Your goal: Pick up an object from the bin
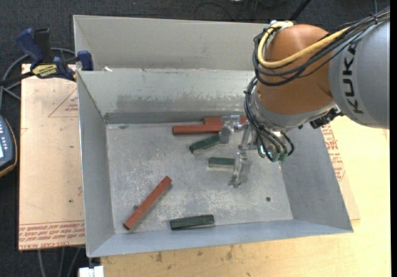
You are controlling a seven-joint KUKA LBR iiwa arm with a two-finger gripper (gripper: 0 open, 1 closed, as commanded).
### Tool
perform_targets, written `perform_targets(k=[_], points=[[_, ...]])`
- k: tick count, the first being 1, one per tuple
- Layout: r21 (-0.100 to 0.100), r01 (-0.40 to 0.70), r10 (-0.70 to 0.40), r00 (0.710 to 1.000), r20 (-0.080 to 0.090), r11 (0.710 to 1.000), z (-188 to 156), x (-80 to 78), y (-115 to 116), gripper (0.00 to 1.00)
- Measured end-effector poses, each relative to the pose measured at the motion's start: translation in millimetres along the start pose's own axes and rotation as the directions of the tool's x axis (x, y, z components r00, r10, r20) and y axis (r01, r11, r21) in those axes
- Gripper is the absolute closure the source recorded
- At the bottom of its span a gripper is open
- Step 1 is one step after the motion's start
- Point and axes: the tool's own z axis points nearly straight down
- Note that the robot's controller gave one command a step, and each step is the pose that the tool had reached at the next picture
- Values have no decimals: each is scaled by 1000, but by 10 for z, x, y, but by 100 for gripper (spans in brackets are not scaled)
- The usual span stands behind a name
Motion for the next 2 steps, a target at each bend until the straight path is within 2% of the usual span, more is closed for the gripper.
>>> perform_targets(k=[1,2], points=[[4,108,-108,994,5,994,1415,-684,-1451,0],[3,315,-315,949,13,949,1563,-1102,-709,0]])
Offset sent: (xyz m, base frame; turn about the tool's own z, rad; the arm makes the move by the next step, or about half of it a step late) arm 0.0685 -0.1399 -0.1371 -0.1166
